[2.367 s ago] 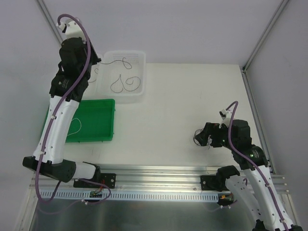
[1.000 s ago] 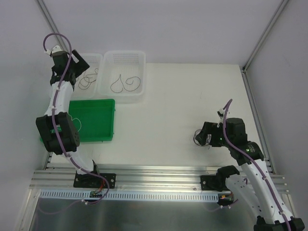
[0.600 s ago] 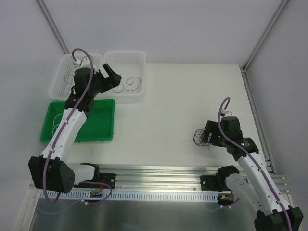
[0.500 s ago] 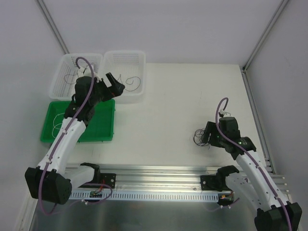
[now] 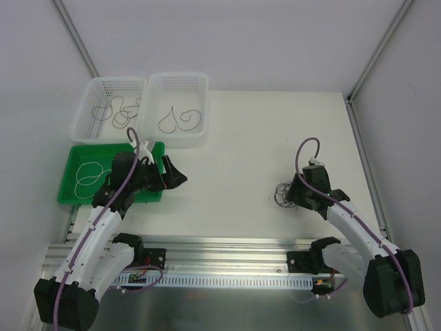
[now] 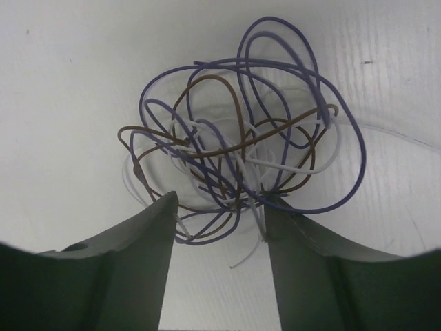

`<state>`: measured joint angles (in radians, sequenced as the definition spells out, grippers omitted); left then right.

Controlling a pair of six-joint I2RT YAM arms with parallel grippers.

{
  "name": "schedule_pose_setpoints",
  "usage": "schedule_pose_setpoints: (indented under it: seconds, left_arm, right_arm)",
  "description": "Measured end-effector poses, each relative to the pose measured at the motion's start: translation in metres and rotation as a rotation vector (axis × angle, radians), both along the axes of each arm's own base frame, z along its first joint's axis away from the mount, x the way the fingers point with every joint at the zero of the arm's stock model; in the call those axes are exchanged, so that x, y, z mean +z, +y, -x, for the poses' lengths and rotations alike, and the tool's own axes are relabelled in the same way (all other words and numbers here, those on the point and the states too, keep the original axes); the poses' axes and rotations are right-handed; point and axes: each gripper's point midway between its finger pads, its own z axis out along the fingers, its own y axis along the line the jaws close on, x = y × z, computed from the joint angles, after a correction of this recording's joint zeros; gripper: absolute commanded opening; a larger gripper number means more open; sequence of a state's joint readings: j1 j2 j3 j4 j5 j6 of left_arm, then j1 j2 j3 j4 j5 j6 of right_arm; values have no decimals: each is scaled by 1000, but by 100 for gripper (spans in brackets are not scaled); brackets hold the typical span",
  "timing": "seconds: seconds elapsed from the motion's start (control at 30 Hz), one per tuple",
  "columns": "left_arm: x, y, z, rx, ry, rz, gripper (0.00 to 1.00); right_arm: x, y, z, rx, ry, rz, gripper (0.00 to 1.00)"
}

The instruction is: Untangle the cables

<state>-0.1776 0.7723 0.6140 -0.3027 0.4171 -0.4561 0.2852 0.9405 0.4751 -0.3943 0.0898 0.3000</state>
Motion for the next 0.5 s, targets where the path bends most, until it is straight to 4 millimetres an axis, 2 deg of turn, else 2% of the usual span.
schedule_pose_setpoints:
  seconds: [0.07,0.1,0.17,0.2,0.27,0.3,0.4,0.47,0.5]
  left_arm:
    - [-2,-2,4,-13,14,6,99]
    - [-2,-3,4,-18,14,9,99]
    - [-1,-4,5,-26,13,12,99]
    - [-1,-4,5,-29,13,14,99]
    - [-1,-5,6,-35,13,17,99]
    - [-1,-5,7,-39,13,20,99]
    - [1,-6,7,-42,7,21,99]
    - [2,-6,8,-44,-2,20,99]
    - [3,-5,8,-45,-6,19,99]
  right_arm:
    - [-3,5,-7,7,-8,-6,48]
    - [-4,8,-9,16,-9,-6,39]
    - [-7,16,-10,50,-4,-1,29]
    - [-9,23,-10,79,2,3,20]
    - [-6,36,-9,137,1,13,11]
    - [-3,44,-10,173,-4,16,4]
    - [23,73,-19,278,-56,9,1]
    - [51,95,-31,345,-123,-5,1]
    - [72,106,-38,386,-163,-6,1]
